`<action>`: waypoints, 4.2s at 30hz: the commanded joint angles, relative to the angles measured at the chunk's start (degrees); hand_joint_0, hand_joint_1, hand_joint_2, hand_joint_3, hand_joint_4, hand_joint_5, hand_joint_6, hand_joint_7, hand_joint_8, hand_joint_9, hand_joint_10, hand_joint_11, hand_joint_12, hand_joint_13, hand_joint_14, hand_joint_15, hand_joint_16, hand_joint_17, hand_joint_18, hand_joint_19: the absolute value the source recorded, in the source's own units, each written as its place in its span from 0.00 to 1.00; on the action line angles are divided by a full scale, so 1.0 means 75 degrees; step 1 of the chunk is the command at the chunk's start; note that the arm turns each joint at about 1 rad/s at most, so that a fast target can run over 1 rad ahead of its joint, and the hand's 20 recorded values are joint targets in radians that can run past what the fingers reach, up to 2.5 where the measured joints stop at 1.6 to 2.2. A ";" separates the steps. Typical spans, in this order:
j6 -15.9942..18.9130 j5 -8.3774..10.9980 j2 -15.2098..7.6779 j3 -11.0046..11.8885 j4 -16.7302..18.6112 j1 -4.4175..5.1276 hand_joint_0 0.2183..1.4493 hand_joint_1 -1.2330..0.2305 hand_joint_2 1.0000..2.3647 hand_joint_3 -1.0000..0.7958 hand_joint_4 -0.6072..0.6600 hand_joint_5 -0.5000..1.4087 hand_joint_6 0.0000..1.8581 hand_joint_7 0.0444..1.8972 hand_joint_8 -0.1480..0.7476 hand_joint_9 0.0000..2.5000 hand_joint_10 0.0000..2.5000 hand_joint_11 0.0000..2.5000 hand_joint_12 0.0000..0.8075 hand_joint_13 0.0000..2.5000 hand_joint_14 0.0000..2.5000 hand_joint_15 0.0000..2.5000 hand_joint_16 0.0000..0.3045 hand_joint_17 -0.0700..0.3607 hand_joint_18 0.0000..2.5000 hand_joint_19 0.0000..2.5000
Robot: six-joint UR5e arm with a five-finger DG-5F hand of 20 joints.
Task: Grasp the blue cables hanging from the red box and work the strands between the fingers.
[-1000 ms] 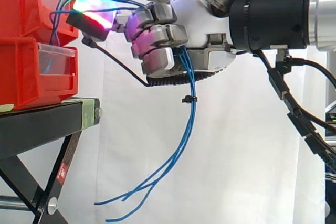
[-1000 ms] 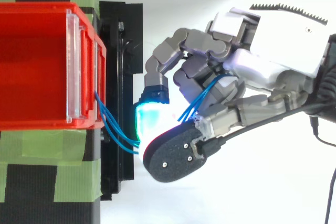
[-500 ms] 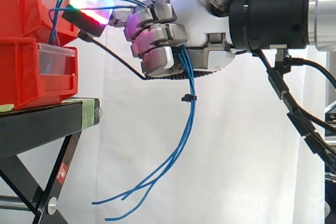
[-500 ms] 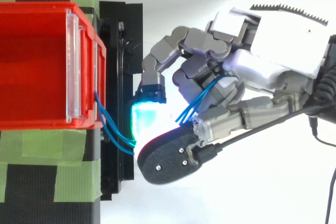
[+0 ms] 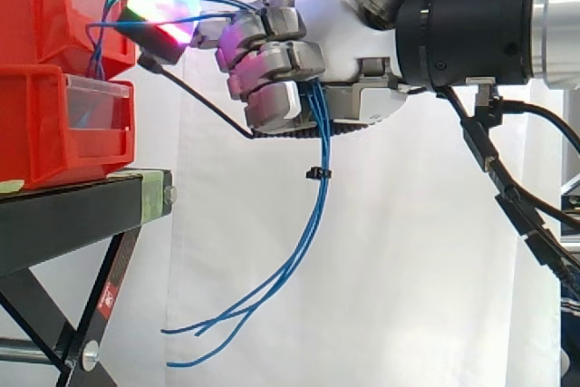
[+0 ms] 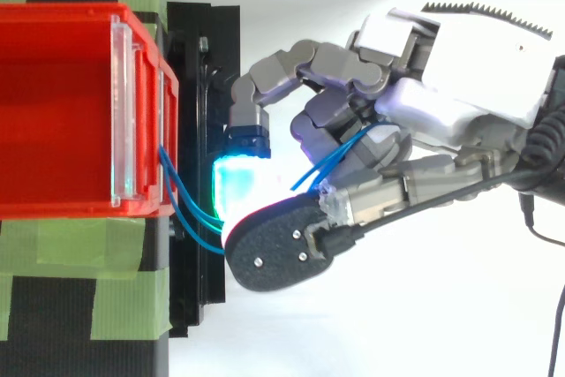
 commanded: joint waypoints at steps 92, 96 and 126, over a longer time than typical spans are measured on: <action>0.0024 -0.0047 0.0000 0.0000 -0.0032 -0.0024 0.75 0.29 0.00 0.00 0.57 0.21 0.64 0.58 0.63 0.37 1.00 1.00 0.59 0.51 1.00 0.66 0.18 0.45 0.66 0.41; 0.0024 -0.0059 0.0000 0.0000 -0.0032 -0.0036 0.75 0.28 0.00 0.00 0.55 0.19 0.69 0.61 0.63 0.37 1.00 1.00 0.59 0.51 1.00 0.66 0.18 0.45 0.66 0.41; 0.0024 -0.0059 0.0000 0.0000 -0.0044 -0.0059 0.52 0.37 0.00 0.03 0.66 0.27 0.51 0.63 0.63 0.37 1.00 1.00 0.59 0.51 1.00 0.66 0.18 0.45 0.66 0.41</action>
